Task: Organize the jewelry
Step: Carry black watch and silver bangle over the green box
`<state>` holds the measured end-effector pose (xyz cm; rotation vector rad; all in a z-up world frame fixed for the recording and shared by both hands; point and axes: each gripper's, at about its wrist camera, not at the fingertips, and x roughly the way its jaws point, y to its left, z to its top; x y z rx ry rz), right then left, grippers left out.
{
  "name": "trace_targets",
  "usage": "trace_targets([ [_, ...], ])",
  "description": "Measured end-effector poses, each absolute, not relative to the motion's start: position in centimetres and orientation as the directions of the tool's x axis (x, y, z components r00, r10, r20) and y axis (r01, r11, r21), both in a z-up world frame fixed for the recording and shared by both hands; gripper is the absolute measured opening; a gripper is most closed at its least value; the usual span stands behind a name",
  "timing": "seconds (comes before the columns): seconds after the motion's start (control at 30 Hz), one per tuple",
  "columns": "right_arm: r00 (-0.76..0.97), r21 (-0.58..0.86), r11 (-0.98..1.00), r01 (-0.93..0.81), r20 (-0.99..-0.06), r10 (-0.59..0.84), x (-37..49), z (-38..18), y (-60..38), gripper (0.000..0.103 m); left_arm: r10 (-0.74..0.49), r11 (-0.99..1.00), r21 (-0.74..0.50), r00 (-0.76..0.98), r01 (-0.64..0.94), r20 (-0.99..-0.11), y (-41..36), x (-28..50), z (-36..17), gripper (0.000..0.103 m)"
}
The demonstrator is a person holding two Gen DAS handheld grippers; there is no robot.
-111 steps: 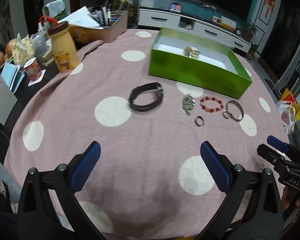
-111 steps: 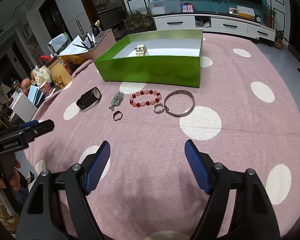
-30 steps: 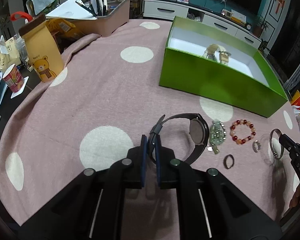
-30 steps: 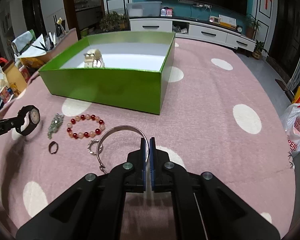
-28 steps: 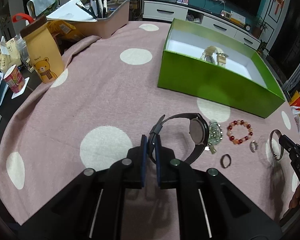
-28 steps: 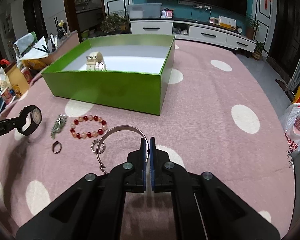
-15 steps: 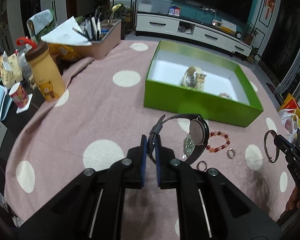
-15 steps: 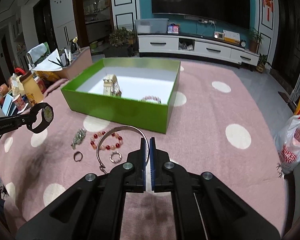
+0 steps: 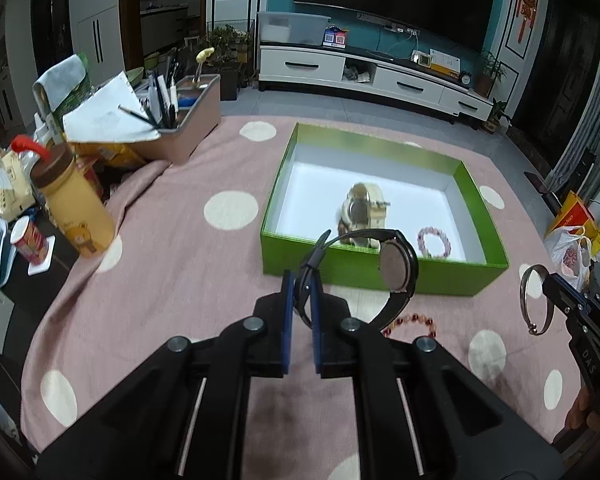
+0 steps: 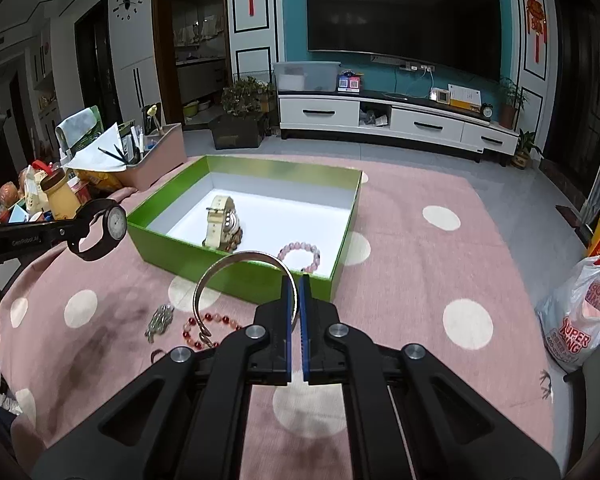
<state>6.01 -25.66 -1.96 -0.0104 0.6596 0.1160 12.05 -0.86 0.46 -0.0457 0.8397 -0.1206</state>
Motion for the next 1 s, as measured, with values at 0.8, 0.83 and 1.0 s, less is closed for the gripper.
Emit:
trace_targets([
  [0.8, 0.774, -0.027, 0.994, -0.110, -0.630, 0.068, 16.6, -1.7, -25.4, 0.003, -0.058, 0.996, -0.002, 0.630, 0.089, -0.775, -4.6, 23.7, -0.3, 0.008],
  [0.83, 0.771, -0.027, 0.993, -0.111, -0.633, 0.069, 16.9, -1.8, -25.2, 0.003, -0.054, 0.996, 0.002, 0.627, 0.089, -0.777, -4.7, 23.9, -0.5, 0.008],
  [1.0, 0.749, -0.025, 0.993, -0.115, -0.659, 0.070, 18.4, -3.0, -24.9, 0.003, -0.024, 0.995, 0.041, 0.614, 0.092, -0.789, -5.1, 24.9, -1.7, 0.008],
])
